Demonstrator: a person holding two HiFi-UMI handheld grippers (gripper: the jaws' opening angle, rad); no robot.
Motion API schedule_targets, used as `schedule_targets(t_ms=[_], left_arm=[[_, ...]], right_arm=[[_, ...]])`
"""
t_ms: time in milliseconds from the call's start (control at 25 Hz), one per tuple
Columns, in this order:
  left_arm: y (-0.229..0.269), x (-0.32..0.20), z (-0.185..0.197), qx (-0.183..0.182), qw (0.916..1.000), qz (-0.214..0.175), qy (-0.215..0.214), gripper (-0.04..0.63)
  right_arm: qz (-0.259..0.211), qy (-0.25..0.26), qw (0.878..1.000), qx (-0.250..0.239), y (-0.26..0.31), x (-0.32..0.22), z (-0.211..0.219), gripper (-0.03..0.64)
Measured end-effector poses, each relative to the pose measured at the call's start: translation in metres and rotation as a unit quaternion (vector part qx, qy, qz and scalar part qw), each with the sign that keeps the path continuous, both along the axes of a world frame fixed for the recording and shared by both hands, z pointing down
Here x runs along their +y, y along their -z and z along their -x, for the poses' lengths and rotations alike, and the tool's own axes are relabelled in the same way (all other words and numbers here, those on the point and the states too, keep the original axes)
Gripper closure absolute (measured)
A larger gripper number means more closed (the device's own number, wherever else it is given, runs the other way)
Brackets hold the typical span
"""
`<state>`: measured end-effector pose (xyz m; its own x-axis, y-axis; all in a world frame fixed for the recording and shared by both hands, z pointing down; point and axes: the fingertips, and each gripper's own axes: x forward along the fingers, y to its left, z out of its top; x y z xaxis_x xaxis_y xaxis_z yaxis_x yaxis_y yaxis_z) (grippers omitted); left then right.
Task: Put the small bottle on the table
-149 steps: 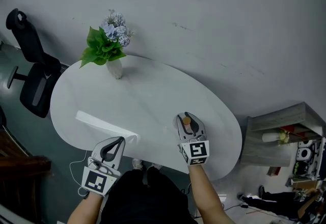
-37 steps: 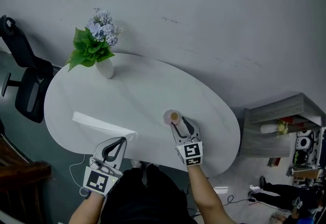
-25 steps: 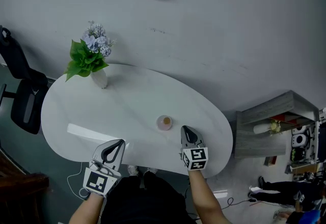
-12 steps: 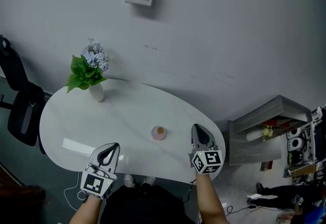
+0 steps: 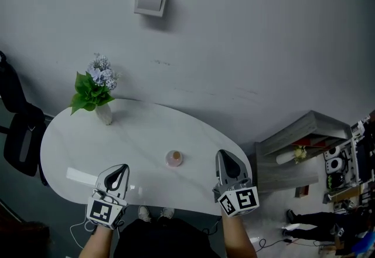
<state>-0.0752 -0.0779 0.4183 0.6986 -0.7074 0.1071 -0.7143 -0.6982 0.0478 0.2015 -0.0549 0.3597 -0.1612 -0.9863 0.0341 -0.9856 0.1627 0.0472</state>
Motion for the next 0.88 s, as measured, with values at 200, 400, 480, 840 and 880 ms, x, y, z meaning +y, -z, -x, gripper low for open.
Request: schedule_targets(t_ms=[200,400,480,840,880], left_arm=[[0.004,-0.009,0.01,-0.001,0.9999,-0.004,0.013,0.589],[0.015,-0.015,0.011,0.004,0.9997,-0.015,0.02,0.589],[0.019,-0.015,0.011,0.007,0.9995,-0.019,0.022,0.589],[0.032,-0.015,0.018,0.006,0.999,-0.029,0.035,0.589],[0.035,-0.014,0.018,0.006,0.9989,-0.031,0.035,0.589]], right_arm=[[-0.019,-0.004,1.0,0.006,0.02,0.024,0.002,0.607],[-0.022,-0.008,0.999,0.031,0.025,0.044,0.004,0.607],[-0.019,-0.01,0.999,0.037,0.021,0.048,0.004,0.607],[-0.016,-0.013,0.999,0.026,0.011,0.044,0.001,0.607],[-0.018,-0.012,0.999,0.026,0.012,0.043,0.002,0.607]])
